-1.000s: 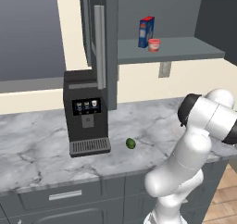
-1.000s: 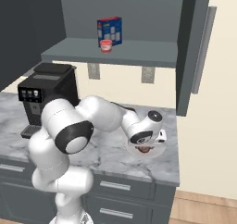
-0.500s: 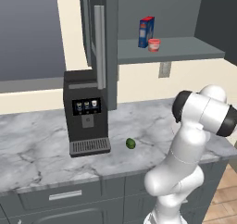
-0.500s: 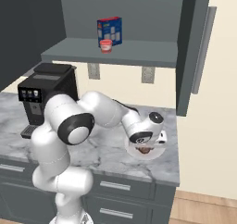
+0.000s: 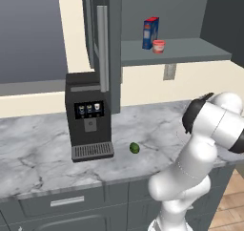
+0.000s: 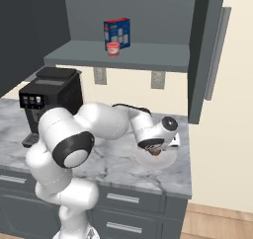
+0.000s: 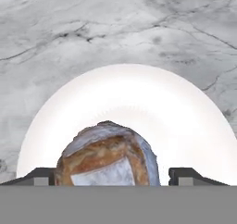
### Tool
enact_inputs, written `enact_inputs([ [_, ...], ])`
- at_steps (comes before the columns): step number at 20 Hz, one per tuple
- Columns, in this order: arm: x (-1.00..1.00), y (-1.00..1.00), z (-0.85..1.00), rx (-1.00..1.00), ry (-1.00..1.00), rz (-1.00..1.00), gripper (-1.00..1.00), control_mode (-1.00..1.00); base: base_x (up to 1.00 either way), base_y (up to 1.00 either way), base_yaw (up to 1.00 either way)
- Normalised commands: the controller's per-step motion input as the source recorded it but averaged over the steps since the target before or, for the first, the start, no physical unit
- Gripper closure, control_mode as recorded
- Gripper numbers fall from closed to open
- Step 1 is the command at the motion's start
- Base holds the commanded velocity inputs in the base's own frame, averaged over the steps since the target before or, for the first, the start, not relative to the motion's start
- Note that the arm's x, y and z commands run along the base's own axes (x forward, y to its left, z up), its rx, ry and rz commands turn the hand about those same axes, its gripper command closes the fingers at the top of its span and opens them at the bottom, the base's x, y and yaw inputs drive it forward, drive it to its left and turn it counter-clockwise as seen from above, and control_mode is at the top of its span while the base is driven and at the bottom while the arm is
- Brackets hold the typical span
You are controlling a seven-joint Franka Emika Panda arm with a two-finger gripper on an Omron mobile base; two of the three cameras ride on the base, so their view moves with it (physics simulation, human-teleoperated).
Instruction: Pick the avocado and bread from the counter and place them on the plate. Then pick the jam from the cabinet and place it next to the plate. Lastly close the cabinet door.
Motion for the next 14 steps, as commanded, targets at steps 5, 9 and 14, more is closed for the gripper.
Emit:
enact_inputs([
  [5,0.10,0.58,0.29,-0.01,-0.14,-0.02,-1.00,-1.00,0.00,0.00,0.00],
  [9,0.29,0.45,0.04,-0.05,-0.14,-0.02,-1.00,-1.00,0.00,0.00,0.00],
  [14,0.10,0.25,0.12,-0.09,-0.14,-0.04,-1.00,-1.00,0.00,0.00,0.00],
])
